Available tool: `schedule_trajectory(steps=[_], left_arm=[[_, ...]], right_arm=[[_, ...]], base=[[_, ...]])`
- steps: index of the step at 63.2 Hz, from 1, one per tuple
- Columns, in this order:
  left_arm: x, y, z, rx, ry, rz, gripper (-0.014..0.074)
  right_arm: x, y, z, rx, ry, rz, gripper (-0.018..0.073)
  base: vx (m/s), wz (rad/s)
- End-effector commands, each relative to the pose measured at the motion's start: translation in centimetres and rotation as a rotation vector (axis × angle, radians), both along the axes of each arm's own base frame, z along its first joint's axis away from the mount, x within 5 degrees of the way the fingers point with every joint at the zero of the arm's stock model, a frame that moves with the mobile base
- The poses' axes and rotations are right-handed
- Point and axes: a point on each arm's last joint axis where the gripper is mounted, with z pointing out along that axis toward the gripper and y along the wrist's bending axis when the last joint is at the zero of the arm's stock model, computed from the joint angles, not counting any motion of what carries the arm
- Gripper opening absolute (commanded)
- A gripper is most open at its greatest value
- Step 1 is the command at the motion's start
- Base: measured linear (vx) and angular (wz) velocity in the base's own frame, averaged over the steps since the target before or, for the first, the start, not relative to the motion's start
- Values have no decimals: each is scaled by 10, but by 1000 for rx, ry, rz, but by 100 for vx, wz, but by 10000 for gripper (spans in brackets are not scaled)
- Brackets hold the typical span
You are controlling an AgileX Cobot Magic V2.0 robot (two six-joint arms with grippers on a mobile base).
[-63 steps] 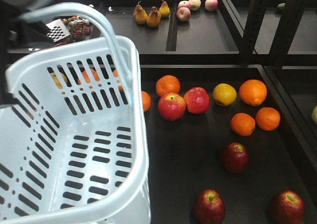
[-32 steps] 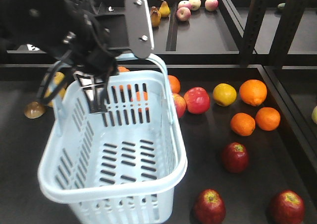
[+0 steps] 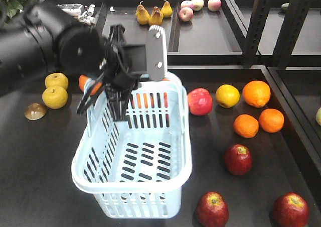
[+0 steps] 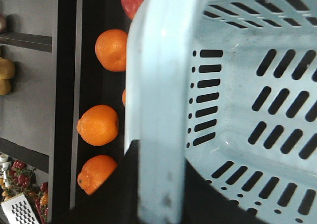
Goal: Pick three apples into basket with both arms
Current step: 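Swing the left arm forward, lowering the basket over the table, then set the basket down on the table and open the left gripper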
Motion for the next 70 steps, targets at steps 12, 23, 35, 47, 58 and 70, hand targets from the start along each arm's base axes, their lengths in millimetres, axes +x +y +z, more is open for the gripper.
schedule_trajectory(steps=[12, 23, 35, 47, 58, 70], left_arm=[[8, 11, -15, -86, -169, -11, -6], [18, 5, -35, -97, -192, -11, -6], [30, 1, -59, -74, -171, 33, -6], [36, 1, -71, -73, -160, 84, -3], [37, 0, -76, -92, -137, 114, 13], [37, 0, -77, -86, -136, 111, 93]], right_arm=[[-1, 0, 3, -5, -73, -8, -8], [-1, 0, 3, -5, -73, -8, -8], [-1, 0, 3, -5, -73, -8, -8], [-1, 0, 3, -5, -73, -8, -8], [-1, 0, 3, -5, -73, -8, -8], [-1, 0, 3, -5, -73, -8, -8]], base=[[0, 0], [0, 0], [0, 0], [0, 0], [0, 0], [0, 0]])
